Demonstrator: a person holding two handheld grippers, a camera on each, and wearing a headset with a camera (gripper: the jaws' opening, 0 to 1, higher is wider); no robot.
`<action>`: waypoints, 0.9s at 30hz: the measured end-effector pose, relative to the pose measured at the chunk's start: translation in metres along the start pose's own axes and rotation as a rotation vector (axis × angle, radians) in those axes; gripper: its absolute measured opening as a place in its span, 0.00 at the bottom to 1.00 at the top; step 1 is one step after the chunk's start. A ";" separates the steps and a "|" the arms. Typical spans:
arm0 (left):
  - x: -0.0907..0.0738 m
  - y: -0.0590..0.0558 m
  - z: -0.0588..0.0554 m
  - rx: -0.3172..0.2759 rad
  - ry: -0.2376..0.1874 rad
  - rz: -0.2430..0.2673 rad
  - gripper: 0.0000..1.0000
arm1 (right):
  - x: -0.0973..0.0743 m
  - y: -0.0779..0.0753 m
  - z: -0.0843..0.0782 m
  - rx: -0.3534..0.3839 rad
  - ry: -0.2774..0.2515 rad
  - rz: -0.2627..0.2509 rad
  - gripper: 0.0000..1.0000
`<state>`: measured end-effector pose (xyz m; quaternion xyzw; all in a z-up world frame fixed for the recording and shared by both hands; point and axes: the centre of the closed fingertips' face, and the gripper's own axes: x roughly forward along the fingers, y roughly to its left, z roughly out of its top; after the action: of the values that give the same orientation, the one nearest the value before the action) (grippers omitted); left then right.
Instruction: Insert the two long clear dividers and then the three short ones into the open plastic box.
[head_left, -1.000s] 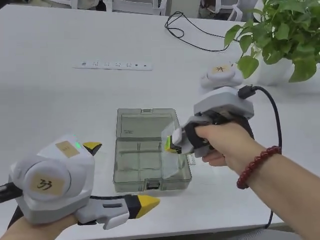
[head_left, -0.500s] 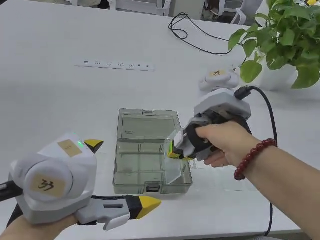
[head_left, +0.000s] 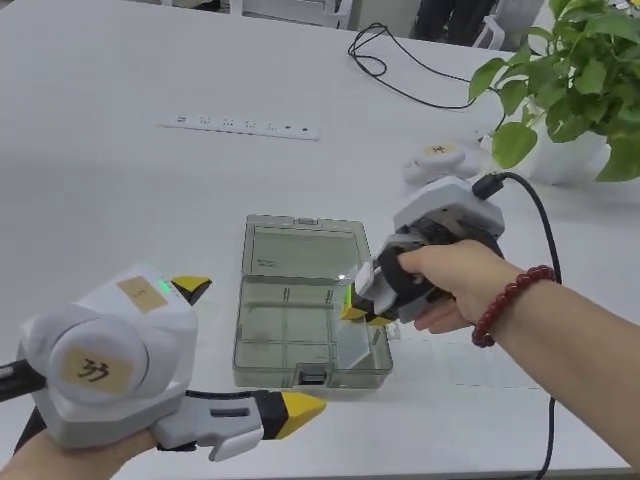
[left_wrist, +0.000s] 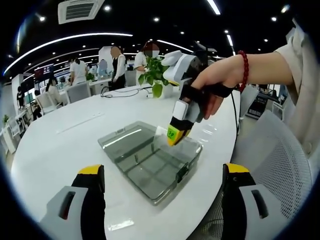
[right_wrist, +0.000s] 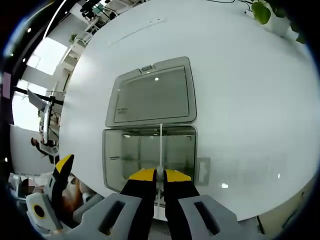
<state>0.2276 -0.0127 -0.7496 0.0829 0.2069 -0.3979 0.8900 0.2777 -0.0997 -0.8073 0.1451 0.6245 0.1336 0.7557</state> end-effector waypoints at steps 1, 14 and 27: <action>0.000 0.000 0.000 -0.001 -0.001 0.000 1.00 | 0.000 0.000 0.000 0.001 0.001 0.002 0.06; 0.000 0.003 -0.002 -0.012 0.005 0.003 0.99 | -0.001 0.001 0.000 -0.006 0.002 0.012 0.06; 0.001 0.004 -0.003 -0.022 0.004 0.004 0.98 | 0.002 0.002 -0.001 -0.001 0.022 0.022 0.06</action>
<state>0.2296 -0.0097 -0.7526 0.0742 0.2130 -0.3936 0.8912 0.2773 -0.0967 -0.8088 0.1502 0.6310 0.1436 0.7475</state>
